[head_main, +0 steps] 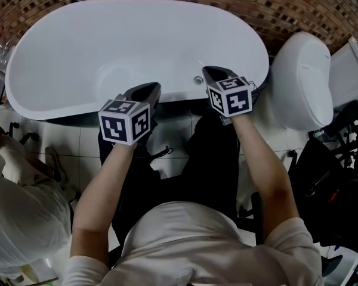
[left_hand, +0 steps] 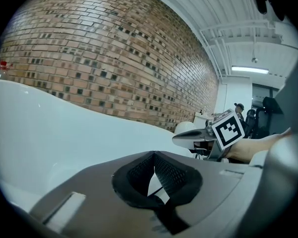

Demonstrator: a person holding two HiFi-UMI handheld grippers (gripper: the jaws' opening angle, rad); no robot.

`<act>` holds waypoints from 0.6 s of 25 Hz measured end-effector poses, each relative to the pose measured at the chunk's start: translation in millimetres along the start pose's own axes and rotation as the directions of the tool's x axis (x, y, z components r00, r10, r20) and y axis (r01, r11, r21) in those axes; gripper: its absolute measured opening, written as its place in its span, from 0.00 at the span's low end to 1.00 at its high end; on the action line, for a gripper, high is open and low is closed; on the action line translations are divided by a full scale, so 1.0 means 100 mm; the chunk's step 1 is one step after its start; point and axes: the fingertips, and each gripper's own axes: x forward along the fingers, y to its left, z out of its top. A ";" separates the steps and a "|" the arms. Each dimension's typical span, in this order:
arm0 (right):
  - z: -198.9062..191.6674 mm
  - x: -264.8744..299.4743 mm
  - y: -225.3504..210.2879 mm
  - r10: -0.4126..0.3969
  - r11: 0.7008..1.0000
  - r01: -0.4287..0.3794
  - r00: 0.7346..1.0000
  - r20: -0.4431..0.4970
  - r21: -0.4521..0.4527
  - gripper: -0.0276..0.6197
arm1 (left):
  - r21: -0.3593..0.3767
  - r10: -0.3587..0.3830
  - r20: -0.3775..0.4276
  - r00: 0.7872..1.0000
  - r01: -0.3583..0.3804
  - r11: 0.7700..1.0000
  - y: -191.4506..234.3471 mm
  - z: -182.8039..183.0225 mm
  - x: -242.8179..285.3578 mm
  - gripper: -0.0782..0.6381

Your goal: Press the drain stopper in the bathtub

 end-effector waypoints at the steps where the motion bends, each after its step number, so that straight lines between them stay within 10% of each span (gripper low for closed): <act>1: -0.07 0.01 -0.01 -0.002 1.000 0.002 1.000 0.001 0.009 0.07 | -0.001 0.005 0.001 1.000 -0.005 1.000 0.02 -0.03 0.00 0.12; 15: -0.54 0.11 -0.17 -0.007 0.991 -0.002 0.998 0.061 0.137 0.06 | -0.005 0.086 0.021 0.996 -0.086 0.996 0.36 -0.36 -0.01 0.12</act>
